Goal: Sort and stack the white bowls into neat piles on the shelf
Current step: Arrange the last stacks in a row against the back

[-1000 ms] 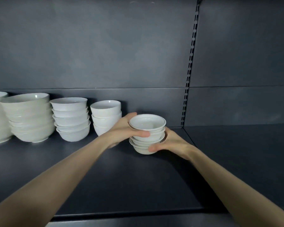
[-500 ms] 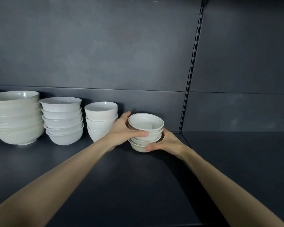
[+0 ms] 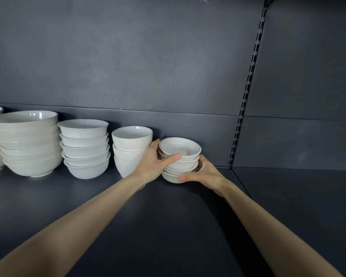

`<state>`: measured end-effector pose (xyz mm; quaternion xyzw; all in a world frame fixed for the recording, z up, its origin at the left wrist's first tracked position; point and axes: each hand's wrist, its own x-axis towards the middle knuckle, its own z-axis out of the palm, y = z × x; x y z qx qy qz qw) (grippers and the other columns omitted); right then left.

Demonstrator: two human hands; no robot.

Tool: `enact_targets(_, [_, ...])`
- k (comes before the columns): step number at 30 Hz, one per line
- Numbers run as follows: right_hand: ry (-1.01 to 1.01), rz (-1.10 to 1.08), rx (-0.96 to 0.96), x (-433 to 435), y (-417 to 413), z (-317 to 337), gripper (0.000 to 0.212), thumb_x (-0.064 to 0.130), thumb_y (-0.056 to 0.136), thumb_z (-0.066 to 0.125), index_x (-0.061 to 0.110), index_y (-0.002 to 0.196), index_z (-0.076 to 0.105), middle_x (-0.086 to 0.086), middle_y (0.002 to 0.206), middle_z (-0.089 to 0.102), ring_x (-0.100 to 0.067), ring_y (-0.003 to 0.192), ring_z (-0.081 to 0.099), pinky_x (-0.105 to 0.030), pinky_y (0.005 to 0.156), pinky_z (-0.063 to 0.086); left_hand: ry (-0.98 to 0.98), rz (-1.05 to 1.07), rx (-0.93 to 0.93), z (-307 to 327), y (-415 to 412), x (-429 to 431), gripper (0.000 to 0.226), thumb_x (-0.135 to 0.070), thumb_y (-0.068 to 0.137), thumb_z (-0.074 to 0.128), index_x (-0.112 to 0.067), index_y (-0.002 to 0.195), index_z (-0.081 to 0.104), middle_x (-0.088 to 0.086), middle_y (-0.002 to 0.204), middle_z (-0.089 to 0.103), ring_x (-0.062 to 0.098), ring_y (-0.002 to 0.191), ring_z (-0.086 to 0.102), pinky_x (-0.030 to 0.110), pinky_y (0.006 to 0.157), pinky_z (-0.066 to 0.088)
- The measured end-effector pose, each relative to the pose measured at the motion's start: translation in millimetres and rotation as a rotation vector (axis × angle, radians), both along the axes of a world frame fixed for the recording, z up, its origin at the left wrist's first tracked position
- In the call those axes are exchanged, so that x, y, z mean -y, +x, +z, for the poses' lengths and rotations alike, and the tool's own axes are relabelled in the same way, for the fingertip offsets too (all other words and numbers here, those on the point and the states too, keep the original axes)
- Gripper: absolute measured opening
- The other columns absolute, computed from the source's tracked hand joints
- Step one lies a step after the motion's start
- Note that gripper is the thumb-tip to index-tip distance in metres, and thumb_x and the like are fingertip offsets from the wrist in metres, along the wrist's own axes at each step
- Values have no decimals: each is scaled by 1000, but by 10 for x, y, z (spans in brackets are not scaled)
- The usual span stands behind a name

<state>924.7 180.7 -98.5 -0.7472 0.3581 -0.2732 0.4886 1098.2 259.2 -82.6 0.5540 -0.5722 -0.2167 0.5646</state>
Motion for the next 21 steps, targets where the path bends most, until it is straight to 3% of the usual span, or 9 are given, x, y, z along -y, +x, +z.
enact_targets(4, [20,11,2,48,47,-7,89,12,62,89,18,136,41,6,122,61,-5,110,59,-18,89,47,-14,4,33,-9,14,10,60,-56,65,71,-15,106,55,1,110,67,12,104,64,38,95,51])
enact_targets(12, [12,9,10,47,47,-4,76,10,65,87,18,129,47,10,114,64,4,99,60,-6,70,47,-7,-37,40,-39,42,20,65,-55,66,71,-14,113,51,-5,113,66,6,109,62,36,99,48])
enact_targets(21, [5,-17,16,68,48,-39,89,14,61,89,16,137,42,7,121,62,1,106,58,-10,77,47,-23,-19,65,-86,65,51,64,-57,68,67,-14,112,50,-1,117,64,9,112,60,34,99,47])
